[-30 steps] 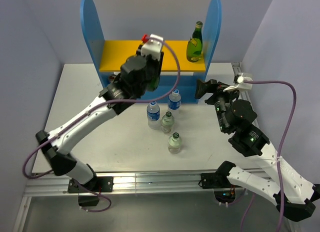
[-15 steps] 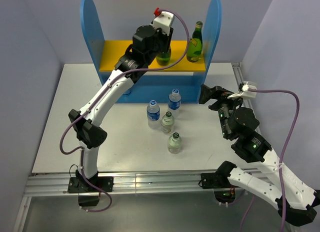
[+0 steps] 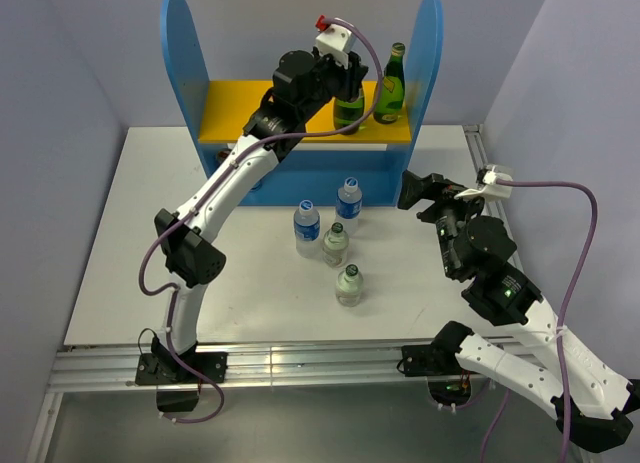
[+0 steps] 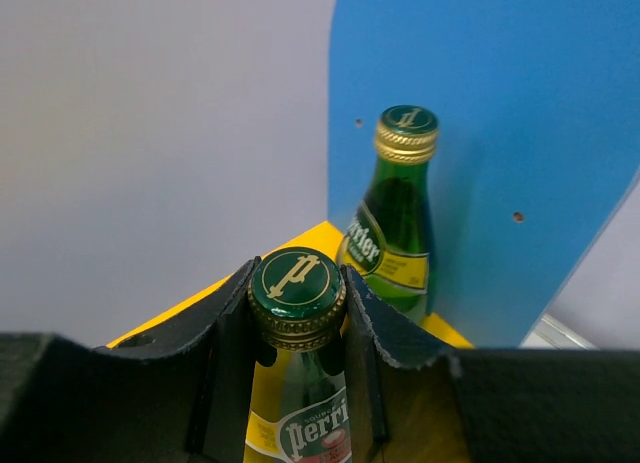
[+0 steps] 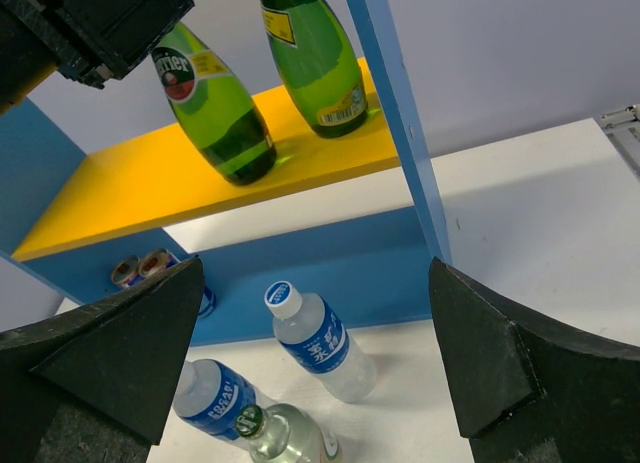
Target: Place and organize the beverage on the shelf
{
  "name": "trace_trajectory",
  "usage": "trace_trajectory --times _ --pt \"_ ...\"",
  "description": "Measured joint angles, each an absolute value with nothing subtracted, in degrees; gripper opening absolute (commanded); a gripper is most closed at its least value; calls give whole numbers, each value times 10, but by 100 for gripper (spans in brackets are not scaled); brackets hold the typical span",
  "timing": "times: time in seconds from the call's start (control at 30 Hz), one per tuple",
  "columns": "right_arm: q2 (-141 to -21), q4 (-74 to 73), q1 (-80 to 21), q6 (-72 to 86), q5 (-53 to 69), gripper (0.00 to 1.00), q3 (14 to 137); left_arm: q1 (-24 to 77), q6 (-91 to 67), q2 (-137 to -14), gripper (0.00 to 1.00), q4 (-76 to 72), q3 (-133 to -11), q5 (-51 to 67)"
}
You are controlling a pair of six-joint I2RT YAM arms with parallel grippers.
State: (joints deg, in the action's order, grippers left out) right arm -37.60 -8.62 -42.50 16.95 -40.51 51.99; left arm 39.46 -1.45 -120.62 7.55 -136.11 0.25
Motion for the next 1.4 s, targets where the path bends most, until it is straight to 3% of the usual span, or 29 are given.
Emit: trace_trajectory --times 0.5,0.6,0.7,0.73,0.77,0.83,1.17,1.4 --pt "-387 -85 -425 171 -407 100 510 395 -17 -1244 0 -42 -1352 57" --pt "-388 -84 -425 171 -407 100 510 395 -15 -1244 10 -85 -1329 55" --pt "-388 -83 -425 171 -407 100 509 395 -10 -1244 41 -128 -1306 48" --pt "-388 -81 -425 171 -407 100 509 395 -7 -1243 74 -138 -1301 46" --pt "-388 -81 -425 171 -407 100 509 395 2 -1243 87 -144 -1296 46" --pt "-389 -81 -425 171 -407 100 509 395 7 -1238 99 -148 -1277 41" --pt "-392 -80 -425 172 -407 100 501 396 26 -1200 99 -145 -1188 14" --pt "-392 -80 -425 175 -407 100 501 404 39 -1092 99 -127 -1100 -9"
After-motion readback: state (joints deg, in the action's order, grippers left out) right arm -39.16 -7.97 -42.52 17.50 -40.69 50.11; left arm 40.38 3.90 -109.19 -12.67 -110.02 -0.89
